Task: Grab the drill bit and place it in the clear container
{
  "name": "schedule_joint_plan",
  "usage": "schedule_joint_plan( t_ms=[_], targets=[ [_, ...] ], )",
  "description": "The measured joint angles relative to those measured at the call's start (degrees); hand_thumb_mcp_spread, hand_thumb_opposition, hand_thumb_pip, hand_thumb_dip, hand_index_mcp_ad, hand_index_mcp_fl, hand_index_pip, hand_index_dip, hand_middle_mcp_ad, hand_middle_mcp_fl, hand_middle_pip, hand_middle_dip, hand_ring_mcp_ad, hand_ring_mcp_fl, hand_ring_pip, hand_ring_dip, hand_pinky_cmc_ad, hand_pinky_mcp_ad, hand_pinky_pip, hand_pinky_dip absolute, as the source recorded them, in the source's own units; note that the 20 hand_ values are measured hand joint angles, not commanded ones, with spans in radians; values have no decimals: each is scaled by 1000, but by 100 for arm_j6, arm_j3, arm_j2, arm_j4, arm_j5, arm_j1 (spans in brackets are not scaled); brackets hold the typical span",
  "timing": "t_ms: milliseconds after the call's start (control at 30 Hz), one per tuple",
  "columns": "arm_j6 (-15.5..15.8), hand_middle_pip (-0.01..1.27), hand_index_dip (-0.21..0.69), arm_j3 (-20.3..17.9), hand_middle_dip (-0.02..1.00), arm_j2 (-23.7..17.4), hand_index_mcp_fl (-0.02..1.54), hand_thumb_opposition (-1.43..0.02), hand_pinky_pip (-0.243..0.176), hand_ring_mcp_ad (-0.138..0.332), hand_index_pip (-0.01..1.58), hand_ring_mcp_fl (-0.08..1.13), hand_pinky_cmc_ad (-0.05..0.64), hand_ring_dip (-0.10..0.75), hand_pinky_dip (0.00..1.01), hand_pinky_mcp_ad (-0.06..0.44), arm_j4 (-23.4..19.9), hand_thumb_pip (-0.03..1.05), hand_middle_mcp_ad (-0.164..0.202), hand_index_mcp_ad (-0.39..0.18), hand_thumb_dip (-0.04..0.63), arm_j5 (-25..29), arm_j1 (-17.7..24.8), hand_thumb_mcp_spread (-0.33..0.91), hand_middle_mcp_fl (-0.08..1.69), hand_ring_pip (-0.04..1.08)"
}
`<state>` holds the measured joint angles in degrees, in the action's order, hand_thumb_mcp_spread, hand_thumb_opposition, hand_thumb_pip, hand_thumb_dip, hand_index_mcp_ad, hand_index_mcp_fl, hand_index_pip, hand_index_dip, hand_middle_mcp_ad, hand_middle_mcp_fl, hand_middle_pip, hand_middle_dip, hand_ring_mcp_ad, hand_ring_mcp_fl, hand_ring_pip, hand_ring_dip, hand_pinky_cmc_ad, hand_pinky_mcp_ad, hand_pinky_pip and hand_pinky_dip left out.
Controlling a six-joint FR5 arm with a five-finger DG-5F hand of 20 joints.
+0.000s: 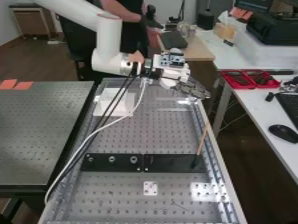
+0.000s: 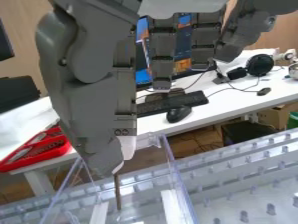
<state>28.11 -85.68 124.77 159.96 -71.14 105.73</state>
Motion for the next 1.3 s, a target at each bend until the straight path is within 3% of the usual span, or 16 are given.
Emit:
schedule_joint_plan(
  t_ms=[233, 267, 300, 333, 367, 433, 567, 733, 1000, 1167, 1300],
  targets=[
    [-43, 141, 141, 99, 171, 88, 902, -988, -110, 215, 977, 108, 281, 5, 166, 152, 202, 426, 77, -143, 267, -11, -32, 599, 314, 96],
    [-55, 141, 141, 124, 171, 98, 853, -997, -113, 215, 908, 103, 278, 5, 166, 150, 258, 429, 77, -155, 269, -19, -34, 602, 311, 96],
    [-81, 140, 138, 165, 175, 114, 716, -988, -113, 215, 768, 103, 281, 5, 166, 150, 361, 429, 79, -171, 269, -26, -40, 590, 305, 98],
    [-124, 133, 127, 213, 171, 129, 480, -965, -113, 216, 586, 93, 278, 5, 166, 150, 460, 428, 75, -171, 262, -38, -48, 550, 244, 96],
    [-145, 126, 129, 232, 171, 134, 377, -929, -113, 218, 494, 94, 278, 5, 166, 150, 495, 428, 75, -171, 251, -45, -53, 504, 215, 96],
    [-215, 124, 138, 284, 175, 147, 258, -867, -117, 218, 374, 77, 278, 5, 173, 150, 584, 426, 75, -166, 216, -89, -74, 410, 141, 98],
    [-218, 124, 134, 320, 175, 146, 87, -778, -113, 218, 211, 45, 278, 5, 195, 152, 615, 473, 75, -122, 176, -173, -113, 335, 72, 93],
    [-196, 126, 134, 313, 175, 103, 75, -747, -113, 218, 148, 37, 286, 5, 257, 159, 572, 499, 77, -103, 133, -211, -143, 305, 45, 87],
    [-212, 124, 134, 17, 175, -229, 40, -726, -115, 215, 113, 19, 288, 5, 297, 157, 389, 525, 77, -103, 133, -200, -181, 290, 28, 73],
    [-325, 138, 134, -388, 171, -701, 37, -712, -113, 215, 108, 14, 290, 5, 307, 162, 179, 405, 75, -98, 113, -77, -192, 290, 24, 73],
    [-373, 140, 134, -642, 171, -1060, 37, -714, -120, 216, 108, 10, 290, 5, 304, 161, 64, 367, 75, -98, 101, 21, -202, 283, 24, 79]
  ],
)
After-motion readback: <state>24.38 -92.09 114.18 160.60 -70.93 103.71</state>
